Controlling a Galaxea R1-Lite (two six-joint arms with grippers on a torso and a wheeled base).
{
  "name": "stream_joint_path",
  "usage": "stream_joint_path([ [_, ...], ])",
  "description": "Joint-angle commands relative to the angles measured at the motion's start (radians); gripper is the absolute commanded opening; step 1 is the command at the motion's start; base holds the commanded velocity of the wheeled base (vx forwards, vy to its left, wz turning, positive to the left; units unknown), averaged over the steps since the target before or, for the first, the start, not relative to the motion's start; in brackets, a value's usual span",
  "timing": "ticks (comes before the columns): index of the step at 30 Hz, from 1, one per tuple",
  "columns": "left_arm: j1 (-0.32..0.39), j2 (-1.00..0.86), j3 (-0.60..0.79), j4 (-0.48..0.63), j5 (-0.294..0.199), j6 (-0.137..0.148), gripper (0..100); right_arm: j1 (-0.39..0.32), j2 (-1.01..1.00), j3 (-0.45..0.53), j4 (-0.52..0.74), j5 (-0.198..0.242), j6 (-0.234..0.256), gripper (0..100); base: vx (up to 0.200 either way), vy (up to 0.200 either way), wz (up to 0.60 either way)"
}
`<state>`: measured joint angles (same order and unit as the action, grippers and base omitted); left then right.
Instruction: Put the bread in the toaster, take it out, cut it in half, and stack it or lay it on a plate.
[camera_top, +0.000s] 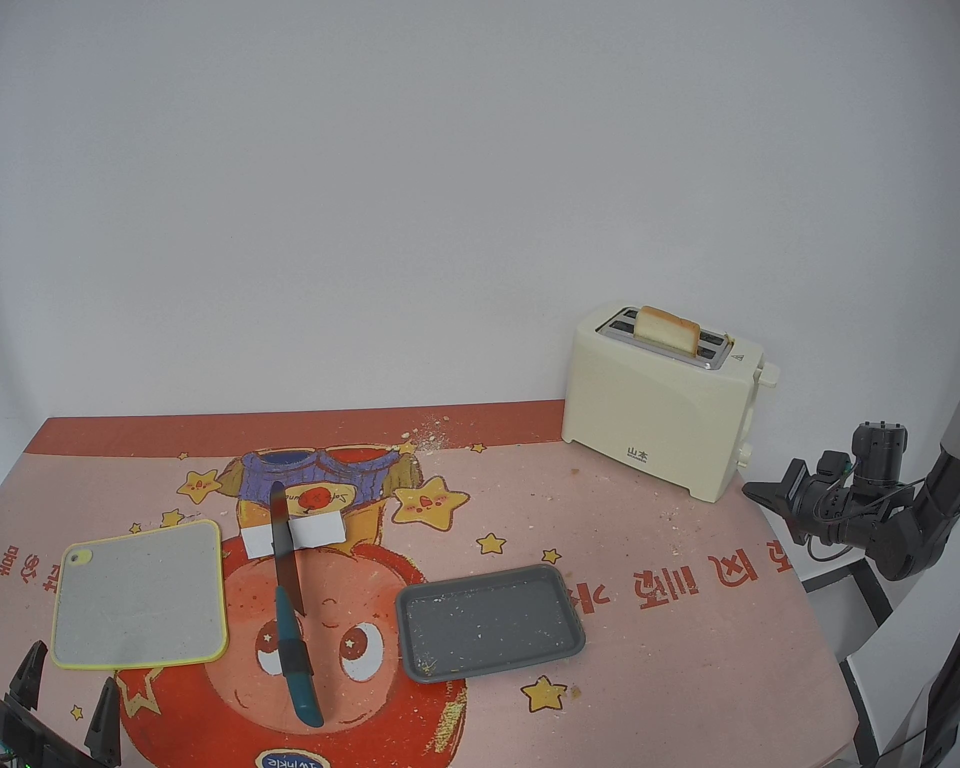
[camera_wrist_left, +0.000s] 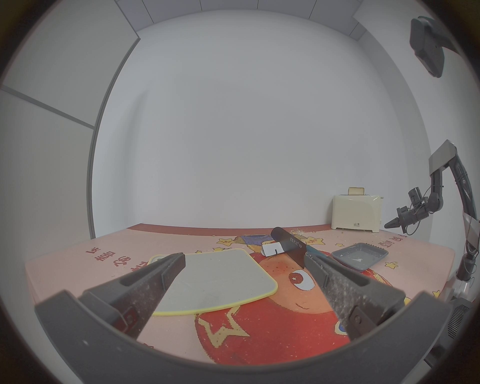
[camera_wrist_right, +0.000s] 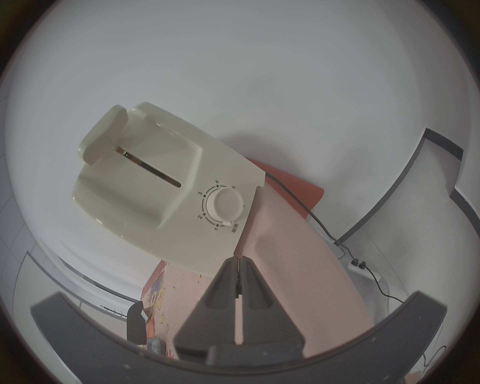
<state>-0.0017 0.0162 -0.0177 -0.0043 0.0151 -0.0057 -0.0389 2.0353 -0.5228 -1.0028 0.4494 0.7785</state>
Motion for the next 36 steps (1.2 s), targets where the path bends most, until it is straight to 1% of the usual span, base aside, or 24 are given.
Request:
stream_joint_path([
  [1,0.000,-0.010,0.018,0.000,0.000,0.000,100,0.002,0.016,-0.011,0.000,-0.006,0.001,0,0.000,0.000,0.00],
  [8,0.000,-0.010,0.018,-0.002,0.000,0.000,100,0.007,0.020,-0.022,0.000,-0.009,0.002,0,0.000,0.000,0.00],
  [11,0.000,-0.010,0.018,0.000,0.000,0.000,100,0.005,0.020,-0.029,-0.002,-0.021,0.025,0,0.000,0.000,0.00],
  [14,0.000,-0.012,0.018,0.000,0.000,0.000,100,0.005,0.022,-0.039,-0.008,-0.023,0.041,0,0.000,0.000,0.00],
  [17,0.000,-0.010,0.018,0.000,0.000,0.000,100,0.004,0.046,-0.037,-0.059,-0.029,0.041,0,0.000,0.000,0.00],
  [19,0.000,-0.010,0.018,0.000,0.000,0.000,100,0.007,0.068,-0.036,-0.102,-0.051,0.042,0,0.000,0.000,0.00],
  [21,0.000,-0.010,0.018,0.000,0.000,0.000,100,0.007,0.079,-0.034,-0.120,-0.058,0.042,0,0.000,0.000,0.00],
  [22,0.000,-0.010,0.018,0.000,0.000,0.000,100,0.008,0.108,-0.026,-0.166,-0.077,0.042,0,0.000,0.000,0.00],
  [27,0.000,-0.010,0.018,0.000,0.000,0.000,100,0.010,0.102,0.018,-0.208,-0.070,0.045,0,0.000,0.000,0.00],
  [36,0.000,-0.010,0.018,0.000,0.000,0.000,100,0.007,0.109,0.007,-0.212,-0.072,0.045,0,0.000,0.000,0.00],
])
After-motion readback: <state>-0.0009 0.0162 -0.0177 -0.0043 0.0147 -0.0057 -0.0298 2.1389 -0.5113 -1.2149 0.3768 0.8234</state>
